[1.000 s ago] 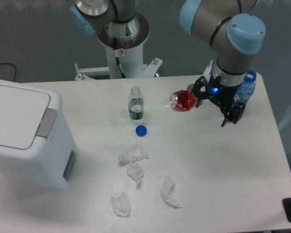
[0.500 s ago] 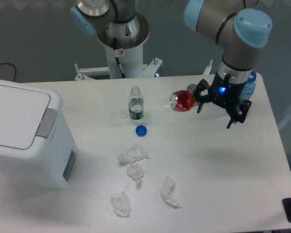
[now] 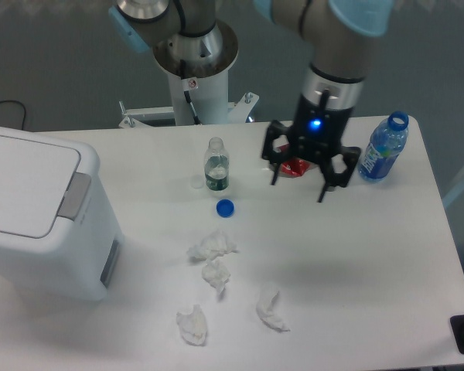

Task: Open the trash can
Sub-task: 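Move the open gripper across the table toward the white trash bin lid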

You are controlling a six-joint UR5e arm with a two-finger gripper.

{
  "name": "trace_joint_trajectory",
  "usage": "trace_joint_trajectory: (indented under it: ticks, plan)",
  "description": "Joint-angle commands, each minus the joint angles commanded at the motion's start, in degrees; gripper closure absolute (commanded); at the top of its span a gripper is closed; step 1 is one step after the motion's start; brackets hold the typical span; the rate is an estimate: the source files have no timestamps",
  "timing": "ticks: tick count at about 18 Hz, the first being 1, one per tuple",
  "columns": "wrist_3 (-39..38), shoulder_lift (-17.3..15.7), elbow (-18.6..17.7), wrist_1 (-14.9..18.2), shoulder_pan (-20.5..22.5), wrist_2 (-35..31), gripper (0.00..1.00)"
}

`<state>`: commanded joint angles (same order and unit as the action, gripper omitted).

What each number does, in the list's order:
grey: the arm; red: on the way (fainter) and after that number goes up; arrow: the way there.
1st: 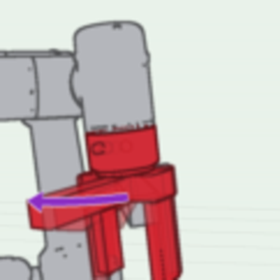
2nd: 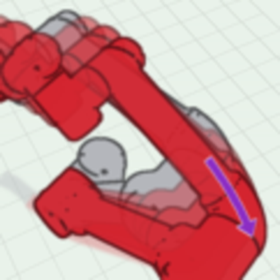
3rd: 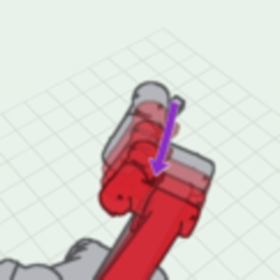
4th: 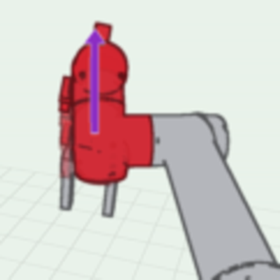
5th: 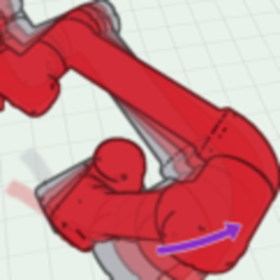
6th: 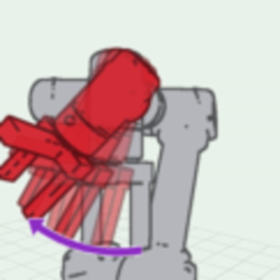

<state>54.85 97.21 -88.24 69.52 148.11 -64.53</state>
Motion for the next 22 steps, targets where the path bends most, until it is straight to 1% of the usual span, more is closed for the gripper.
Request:
trace_joint_trajectory:
  ticks: [2,3,5,8,11,13,15,16,18,20,22]
  plan:
    - [-1.9,-1.1,-0.1,0.1,-0.5,2.3,0.76]
    - [-4.3,-1.7,-0.1,0.1,-1.5,3.5,0.81]
    - [-8.1,-2.2,-0.1,0.0,-2.5,5.5,0.84]
    - [-12.6,-3.4,-0.2,0.0,-3.6,8.5,0.86]
    - [-20.3,-3.9,0.1,-0.2,-5.1,12.6,0.86]
    - [-24.2,-3.3,0.1,-0.2,-5.8,15.8,0.86]
    - [-24.9,-2.0,0.3,-0.3,-6.4,18.7,0.86]
    - [-25.0,-1.1,0.7,-0.3,-6.7,19.3,0.86]
    - [-26.2,0.2,1.4,-0.3,-8.6,19.4,0.86]
    - [-27.0,0.7,1.4,-0.3,-10.0,19.4,0.85]
    - [-27.5,0.7,1.4,-0.3,-10.4,19.4,0.85]
